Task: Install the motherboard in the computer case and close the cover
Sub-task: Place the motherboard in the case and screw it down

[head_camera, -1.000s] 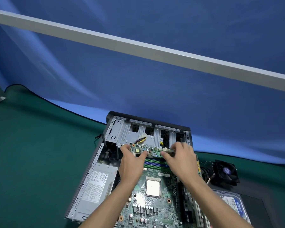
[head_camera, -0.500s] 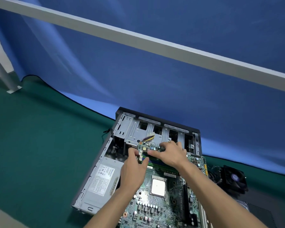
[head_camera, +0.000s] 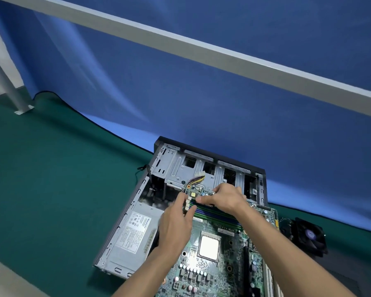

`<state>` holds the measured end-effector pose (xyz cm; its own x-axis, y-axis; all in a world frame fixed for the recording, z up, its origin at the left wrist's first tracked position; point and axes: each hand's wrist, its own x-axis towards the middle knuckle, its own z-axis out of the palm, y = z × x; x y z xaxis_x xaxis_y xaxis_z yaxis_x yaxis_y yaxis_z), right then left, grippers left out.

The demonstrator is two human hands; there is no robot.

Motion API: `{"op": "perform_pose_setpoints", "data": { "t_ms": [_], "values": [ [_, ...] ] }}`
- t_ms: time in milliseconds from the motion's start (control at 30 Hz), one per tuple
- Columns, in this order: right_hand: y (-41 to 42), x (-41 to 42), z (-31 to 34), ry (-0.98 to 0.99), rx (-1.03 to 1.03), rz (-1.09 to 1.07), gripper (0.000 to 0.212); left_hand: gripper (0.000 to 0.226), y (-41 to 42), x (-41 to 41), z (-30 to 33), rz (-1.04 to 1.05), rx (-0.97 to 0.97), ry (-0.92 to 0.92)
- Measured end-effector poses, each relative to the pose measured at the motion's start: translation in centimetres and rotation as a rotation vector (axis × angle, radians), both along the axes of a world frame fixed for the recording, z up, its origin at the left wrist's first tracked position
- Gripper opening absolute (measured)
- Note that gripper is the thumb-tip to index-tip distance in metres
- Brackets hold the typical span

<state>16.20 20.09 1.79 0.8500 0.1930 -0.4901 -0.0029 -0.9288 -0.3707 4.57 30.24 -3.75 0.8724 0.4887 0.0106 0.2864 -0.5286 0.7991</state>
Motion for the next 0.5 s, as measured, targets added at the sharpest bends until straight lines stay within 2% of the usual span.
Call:
{"op": "perform_pose_setpoints", "data": {
  "t_ms": [133, 267, 367, 500],
  "values": [
    [-0.3, -0.3, -0.3, -0.044, -0.008, 0.008, 0.059, 0.018, -0.1, 0.3, 0.0, -0.031, 0.044, 0.022],
    [-0.8, -0.8, 0.0, -0.120, 0.033, 0.031, 0.077, 0.021, -0.1, 0.5, 0.1, -0.024, 0.060, 0.092],
    [-1.5, -2.2, -0.2, -0.245, 0.061, 0.052, 0.075, 0.024, -0.2, 0.6, 0.2, 0.001, 0.095, 0.132],
    [-3.3, -4.0, -0.5, -0.376, -0.004, 0.026, 0.067, 0.018, -0.2, 0.8, 0.2, -0.051, 0.152, 0.113]
  ]
}}
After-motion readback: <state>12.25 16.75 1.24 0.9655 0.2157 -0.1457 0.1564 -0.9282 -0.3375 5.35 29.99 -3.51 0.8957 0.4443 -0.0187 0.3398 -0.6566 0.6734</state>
